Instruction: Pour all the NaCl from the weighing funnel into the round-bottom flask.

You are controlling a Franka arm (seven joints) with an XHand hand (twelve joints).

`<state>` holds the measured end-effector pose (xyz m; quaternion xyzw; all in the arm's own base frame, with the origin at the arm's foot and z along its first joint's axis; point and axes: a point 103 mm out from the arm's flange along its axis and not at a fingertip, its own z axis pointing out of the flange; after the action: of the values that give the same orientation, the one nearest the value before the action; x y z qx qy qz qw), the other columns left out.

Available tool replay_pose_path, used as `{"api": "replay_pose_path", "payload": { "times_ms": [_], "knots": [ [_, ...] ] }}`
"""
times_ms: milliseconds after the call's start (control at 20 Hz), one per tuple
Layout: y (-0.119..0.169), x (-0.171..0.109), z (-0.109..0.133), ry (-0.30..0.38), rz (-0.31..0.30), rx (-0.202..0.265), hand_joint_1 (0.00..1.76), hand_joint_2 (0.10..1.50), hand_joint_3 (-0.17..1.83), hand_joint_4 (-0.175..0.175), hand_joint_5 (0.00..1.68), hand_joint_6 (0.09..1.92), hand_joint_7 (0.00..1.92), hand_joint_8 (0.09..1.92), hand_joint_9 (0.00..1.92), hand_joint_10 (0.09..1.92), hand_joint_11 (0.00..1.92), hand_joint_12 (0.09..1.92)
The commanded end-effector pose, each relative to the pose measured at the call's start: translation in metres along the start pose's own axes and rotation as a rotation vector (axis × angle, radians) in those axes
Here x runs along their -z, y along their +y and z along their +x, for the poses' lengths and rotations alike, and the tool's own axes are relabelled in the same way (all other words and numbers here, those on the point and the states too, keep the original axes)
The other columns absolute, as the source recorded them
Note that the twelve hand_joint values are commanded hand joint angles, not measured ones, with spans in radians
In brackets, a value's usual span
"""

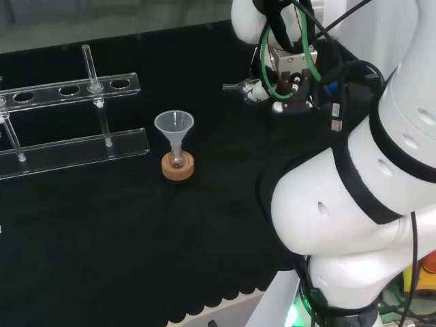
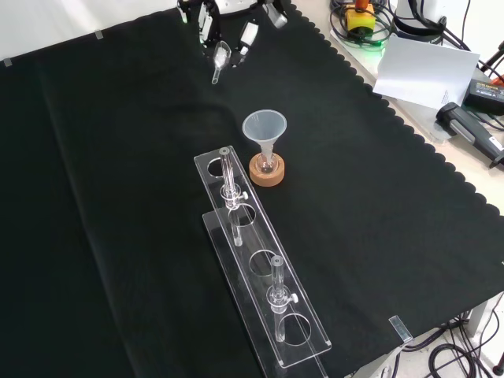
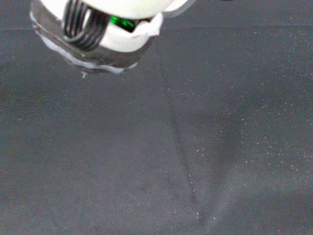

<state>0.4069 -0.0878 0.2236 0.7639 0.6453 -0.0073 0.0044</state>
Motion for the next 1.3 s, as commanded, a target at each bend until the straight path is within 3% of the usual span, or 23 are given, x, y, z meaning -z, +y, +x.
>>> {"api": "replay_pose_path", "payload": {
  "times_ms": [50, 750, 1300],
  "knots": [
    [-0.014, 0.009, 0.018, -0.024, 0.002, 0.053, 1.13, 0.67, 0.53, 0.175, 1.42, 0.33, 1.63, 0.09, 1.2, 0.13, 0.0, 1.56],
    [-0.025, 0.012, 0.077, -0.005, 0.054, 0.179, 1.13, 0.66, 0.55, 0.175, 1.43, 0.33, 1.64, 0.09, 1.2, 0.13, 0.0, 1.56],
    [-0.025, 0.017, 0.078, -0.046, 0.061, 0.197, 1.13, 0.66, 0.56, 0.175, 1.43, 0.33, 1.65, 0.09, 1.2, 0.13, 0.0, 1.55]
  ]
}}
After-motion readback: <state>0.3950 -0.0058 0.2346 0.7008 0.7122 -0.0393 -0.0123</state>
